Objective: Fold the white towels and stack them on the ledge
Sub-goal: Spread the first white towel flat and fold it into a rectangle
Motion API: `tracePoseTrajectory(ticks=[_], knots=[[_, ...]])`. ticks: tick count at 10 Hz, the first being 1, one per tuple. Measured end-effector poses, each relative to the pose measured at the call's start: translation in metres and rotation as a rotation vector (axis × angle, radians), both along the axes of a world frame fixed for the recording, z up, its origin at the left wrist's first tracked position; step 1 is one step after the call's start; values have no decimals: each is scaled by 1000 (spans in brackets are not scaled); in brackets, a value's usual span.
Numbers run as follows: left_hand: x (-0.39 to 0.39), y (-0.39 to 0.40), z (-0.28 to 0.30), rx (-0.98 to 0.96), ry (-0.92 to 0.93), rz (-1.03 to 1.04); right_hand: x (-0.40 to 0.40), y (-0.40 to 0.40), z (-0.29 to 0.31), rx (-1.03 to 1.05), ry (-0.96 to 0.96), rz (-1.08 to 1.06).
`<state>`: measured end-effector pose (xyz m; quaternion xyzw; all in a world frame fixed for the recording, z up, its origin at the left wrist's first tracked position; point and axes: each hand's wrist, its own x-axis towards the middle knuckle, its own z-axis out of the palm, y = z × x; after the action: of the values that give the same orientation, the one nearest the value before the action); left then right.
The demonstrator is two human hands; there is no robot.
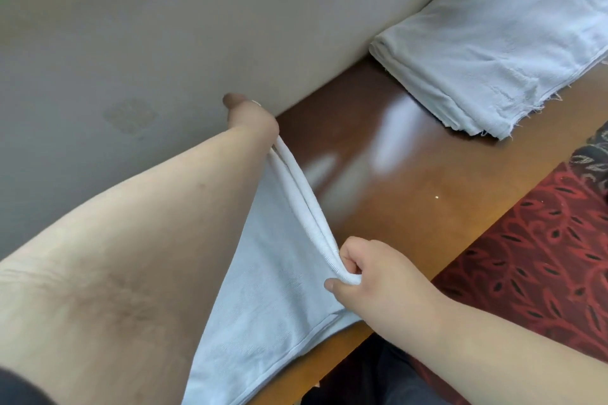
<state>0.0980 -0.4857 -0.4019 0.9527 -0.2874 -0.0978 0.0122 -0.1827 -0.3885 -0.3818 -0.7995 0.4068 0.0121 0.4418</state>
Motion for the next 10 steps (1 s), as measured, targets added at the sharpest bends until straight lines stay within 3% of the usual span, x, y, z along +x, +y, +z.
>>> tracePoseTrajectory(ticks=[1,2,3,4,6,7,9,10], knots=[[8,27,36,-758,154,571,22,25,27,-44,-41,145],[21,61,50,-1343,596,1020,45,56,50,-18,-75,315],[42,109,81,-1164,672,1035,69,85,60,-5,-137,470],[68,162,90,-1019,595,961,89,118,61,47,-174,570],[118,278,85,-1015,554,681,132,200,55,178,-249,716],[141,323,75,-896,474,680,153,239,44,210,-246,730],[181,392,19,-696,447,764,196,299,-4,269,-18,811],[184,427,-29,-548,388,624,210,319,-31,269,62,836]])
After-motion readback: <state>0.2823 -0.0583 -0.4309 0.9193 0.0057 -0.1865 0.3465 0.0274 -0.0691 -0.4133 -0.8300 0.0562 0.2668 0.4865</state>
